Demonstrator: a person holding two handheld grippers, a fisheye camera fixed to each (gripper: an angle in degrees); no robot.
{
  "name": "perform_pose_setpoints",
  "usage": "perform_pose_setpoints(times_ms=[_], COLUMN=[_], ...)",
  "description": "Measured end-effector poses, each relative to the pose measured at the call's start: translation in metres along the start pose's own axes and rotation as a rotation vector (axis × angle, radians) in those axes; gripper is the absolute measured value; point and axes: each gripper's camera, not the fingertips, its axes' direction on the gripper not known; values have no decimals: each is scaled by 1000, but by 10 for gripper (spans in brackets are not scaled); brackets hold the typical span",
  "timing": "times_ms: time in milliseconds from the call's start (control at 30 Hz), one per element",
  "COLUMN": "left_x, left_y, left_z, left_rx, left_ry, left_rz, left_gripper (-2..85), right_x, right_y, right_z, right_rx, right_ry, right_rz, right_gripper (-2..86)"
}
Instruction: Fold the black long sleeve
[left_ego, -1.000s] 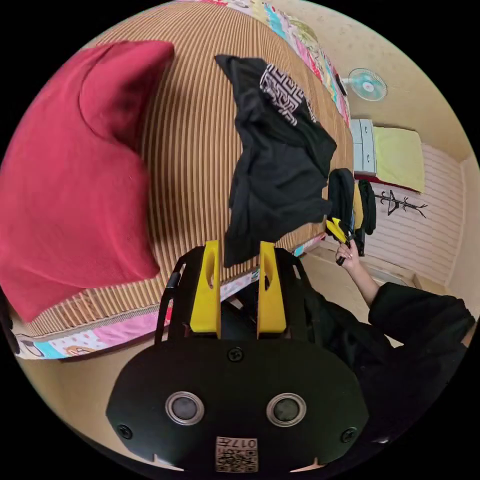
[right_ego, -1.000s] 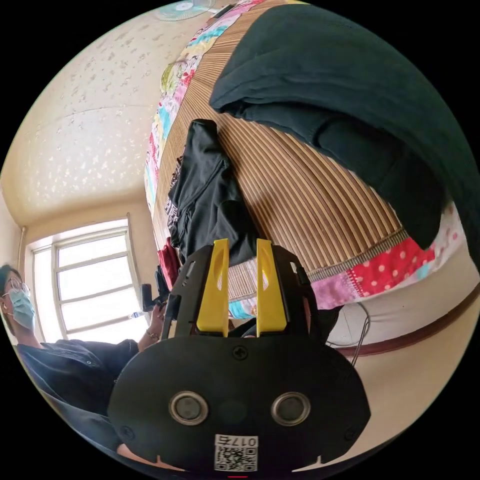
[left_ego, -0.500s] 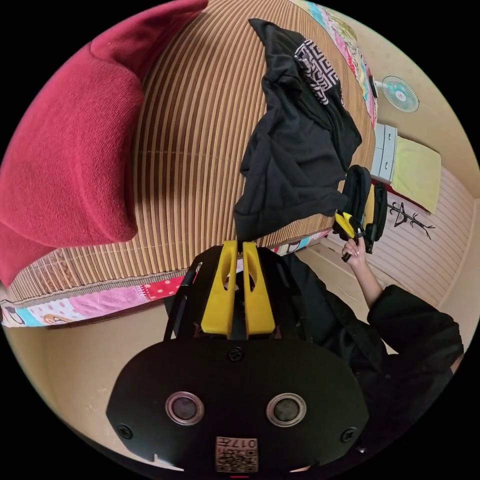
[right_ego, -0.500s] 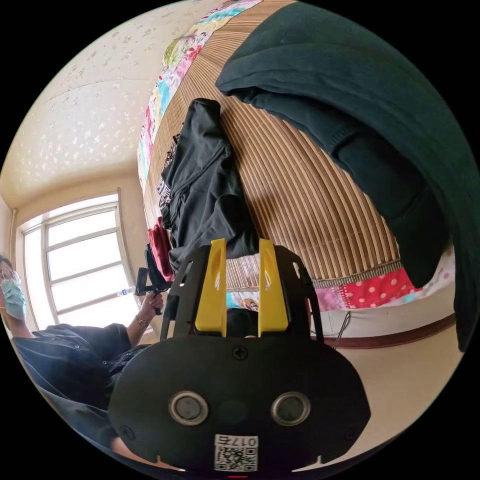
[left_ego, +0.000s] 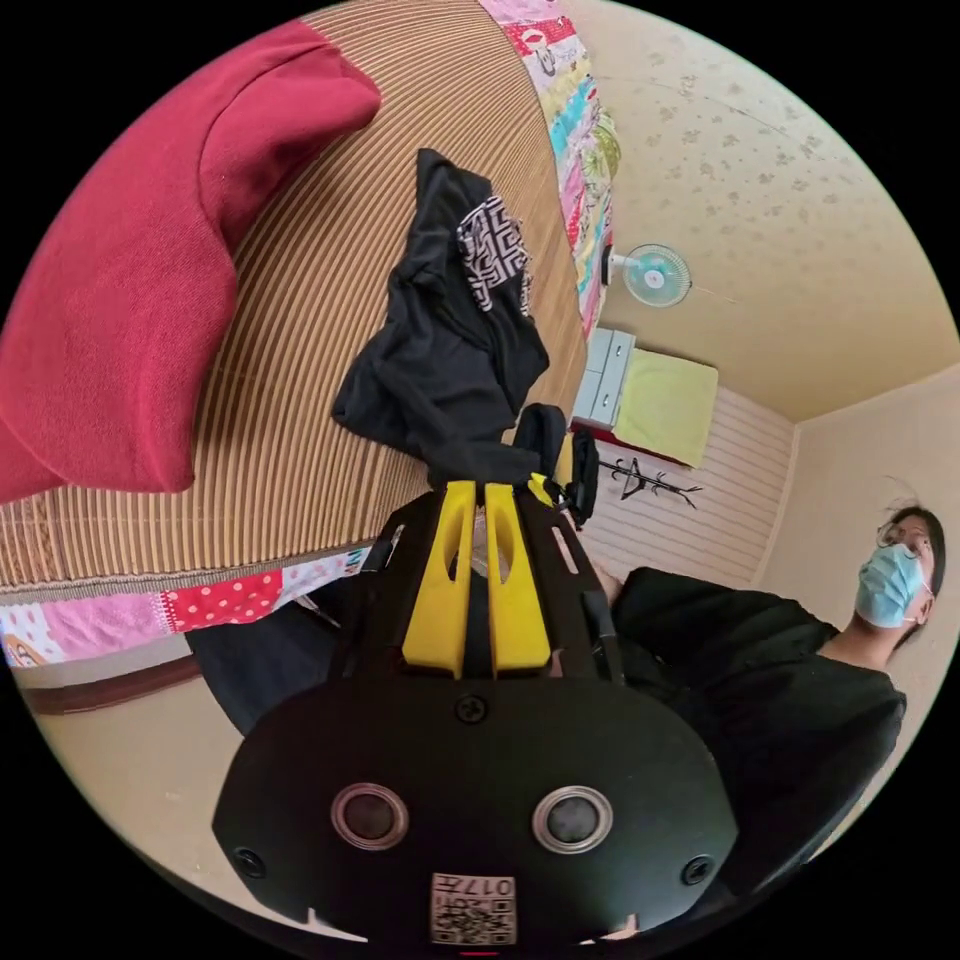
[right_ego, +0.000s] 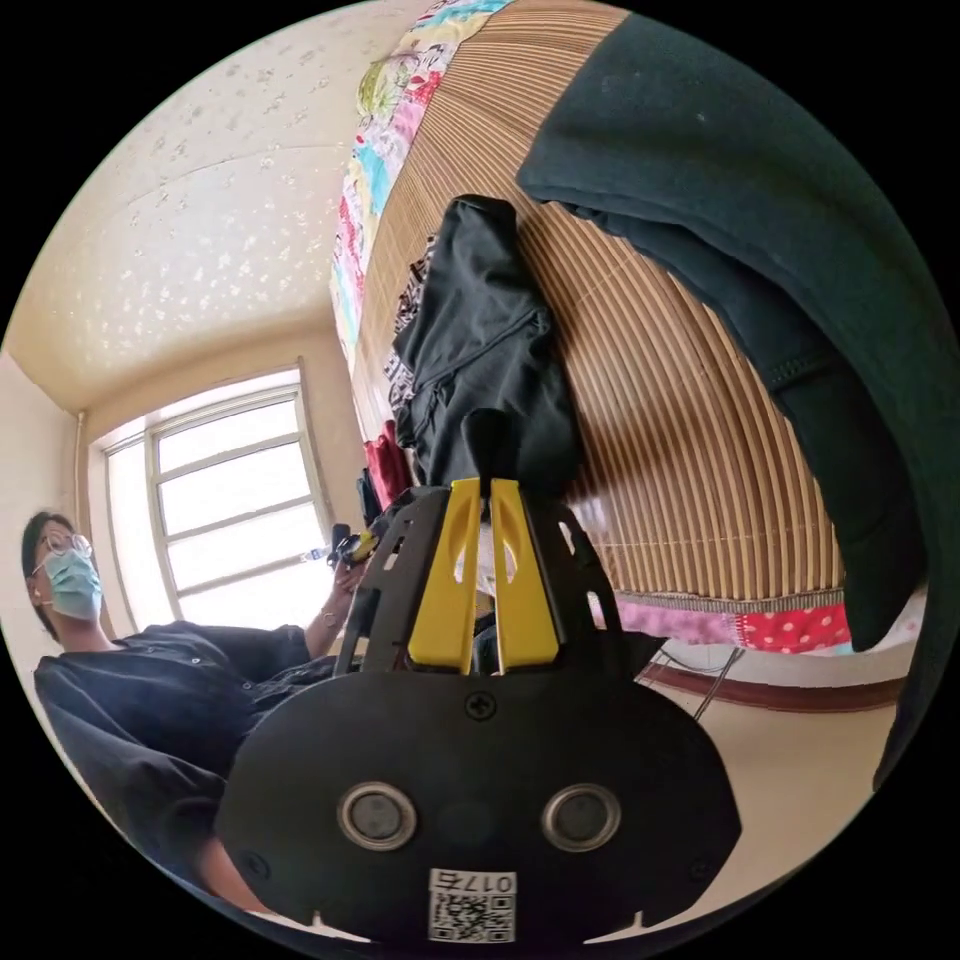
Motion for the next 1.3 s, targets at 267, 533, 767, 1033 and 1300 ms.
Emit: perform_pose_setpoints(times_ms=[267,533,767,1033,1300], left_x=[-9,-32,-39,21,95], left_y=[81,142,137,69,13], left_z=[-26,-28,-27,-19,4], left_rx=[-165,-86,-122,74,199], left_ry=[44,79,144,238,248], left_rz=[-99,-287,-372,-301,-243], left_gripper=[-6,-7,-6,-6,-6], right_x=[3,32,43,26,-27], right_y=[80,134,140,93,-26], right_z=[-29,-38,-34,-21,-15], right_rx=[-153,-55,81,492,688], right_ry=[-48,50,-233,-433,-459], right_rz=[117,360,418,478,477], right_gripper=[20,16,14,12,13])
